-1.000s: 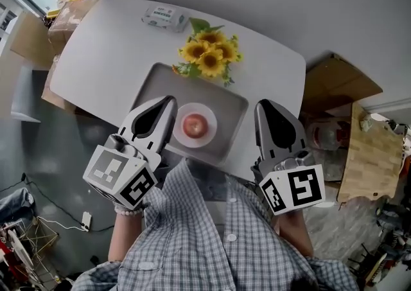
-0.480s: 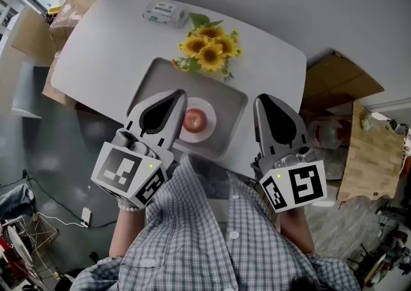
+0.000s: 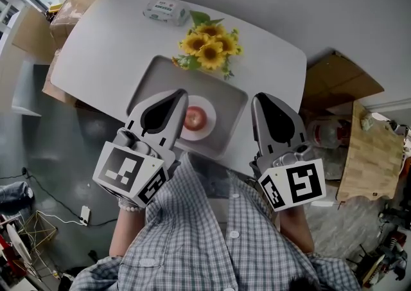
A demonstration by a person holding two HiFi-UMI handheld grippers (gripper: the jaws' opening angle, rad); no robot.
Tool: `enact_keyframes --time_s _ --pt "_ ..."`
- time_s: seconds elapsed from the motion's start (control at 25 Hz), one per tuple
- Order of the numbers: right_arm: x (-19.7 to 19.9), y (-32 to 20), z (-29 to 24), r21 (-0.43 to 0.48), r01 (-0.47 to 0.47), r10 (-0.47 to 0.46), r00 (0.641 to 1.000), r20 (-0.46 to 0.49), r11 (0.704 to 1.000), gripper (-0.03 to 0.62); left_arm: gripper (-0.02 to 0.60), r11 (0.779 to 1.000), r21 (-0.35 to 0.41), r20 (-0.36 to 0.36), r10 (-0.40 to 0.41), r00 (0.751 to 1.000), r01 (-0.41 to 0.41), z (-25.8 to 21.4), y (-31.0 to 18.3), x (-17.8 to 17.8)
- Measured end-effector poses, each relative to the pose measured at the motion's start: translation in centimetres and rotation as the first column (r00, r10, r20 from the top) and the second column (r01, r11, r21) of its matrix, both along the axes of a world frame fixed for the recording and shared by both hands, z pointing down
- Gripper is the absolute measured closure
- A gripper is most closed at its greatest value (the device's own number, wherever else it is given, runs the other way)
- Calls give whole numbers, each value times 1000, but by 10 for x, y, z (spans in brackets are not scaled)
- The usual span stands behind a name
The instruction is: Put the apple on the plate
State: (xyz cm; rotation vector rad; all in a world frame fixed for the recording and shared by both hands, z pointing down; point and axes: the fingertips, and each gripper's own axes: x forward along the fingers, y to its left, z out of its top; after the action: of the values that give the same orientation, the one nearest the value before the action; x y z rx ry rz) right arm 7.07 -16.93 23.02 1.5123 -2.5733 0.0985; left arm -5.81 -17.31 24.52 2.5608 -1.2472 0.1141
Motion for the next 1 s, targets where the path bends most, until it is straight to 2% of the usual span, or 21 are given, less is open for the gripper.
enact_keyframes --time_s 1.0 --pt "-3 9 9 -24 3 -4 1000 -23 1000 563 574 1000 -12 4 19 1000 -19 4 9 3"
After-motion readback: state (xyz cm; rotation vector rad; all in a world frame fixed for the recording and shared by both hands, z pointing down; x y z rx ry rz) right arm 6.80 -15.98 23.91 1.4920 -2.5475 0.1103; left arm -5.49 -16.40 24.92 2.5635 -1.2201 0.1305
